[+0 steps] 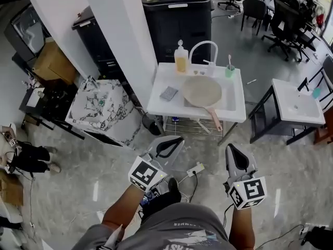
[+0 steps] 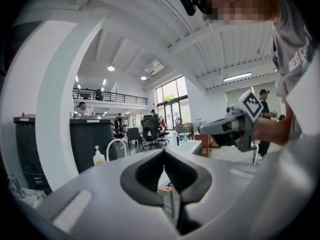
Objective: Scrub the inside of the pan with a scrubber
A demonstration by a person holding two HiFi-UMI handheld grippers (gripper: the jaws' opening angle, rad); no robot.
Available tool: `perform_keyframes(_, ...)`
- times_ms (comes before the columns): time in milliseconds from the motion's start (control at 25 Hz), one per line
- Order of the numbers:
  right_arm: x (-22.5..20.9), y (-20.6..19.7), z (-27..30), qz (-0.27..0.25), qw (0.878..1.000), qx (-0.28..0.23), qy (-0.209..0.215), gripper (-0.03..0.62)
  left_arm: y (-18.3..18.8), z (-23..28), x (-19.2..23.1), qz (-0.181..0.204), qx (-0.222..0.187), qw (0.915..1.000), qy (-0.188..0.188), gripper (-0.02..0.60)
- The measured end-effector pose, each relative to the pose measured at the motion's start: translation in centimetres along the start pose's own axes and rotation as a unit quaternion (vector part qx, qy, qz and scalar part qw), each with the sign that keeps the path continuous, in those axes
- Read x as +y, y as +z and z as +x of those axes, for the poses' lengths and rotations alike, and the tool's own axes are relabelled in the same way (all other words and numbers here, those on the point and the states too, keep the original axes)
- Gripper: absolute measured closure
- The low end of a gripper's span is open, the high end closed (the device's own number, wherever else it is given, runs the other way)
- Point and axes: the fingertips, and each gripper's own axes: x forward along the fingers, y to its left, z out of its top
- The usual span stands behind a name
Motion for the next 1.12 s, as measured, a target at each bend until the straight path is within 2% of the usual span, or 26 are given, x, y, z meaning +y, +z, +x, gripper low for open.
perform_keyframes(240, 0.2, 0.3, 6.0, 0.005, 1.000, 0.008, -0.023, 0.592, -1.0, 1.6, 5.6, -0.006, 0.002, 0.9996, -0.029, 0.580)
perform_keyframes(560, 0.3, 1.6, 10.0, -0.012, 0.999, 0.020, -0.043, 0.592, -1.7, 3.1, 9.8, -0.014, -0.007, 0.9984, -0.054, 0.580)
perform_keyframes(840, -2.9, 1.6, 12.2, -0.020, 0.999, 0.023, -0.029, 0.592, -2.9, 6.3, 10.6, -0.025, 0.003, 0.9988, -0.041, 0.580)
perform_keyframes(1120, -9.5, 2.5, 14.7, -0.014, 0.999, 0.011, 0.028, 0.592, -1.5, 12.1, 10.3, -0.026, 0.018, 0.9995, 0.011, 0.580)
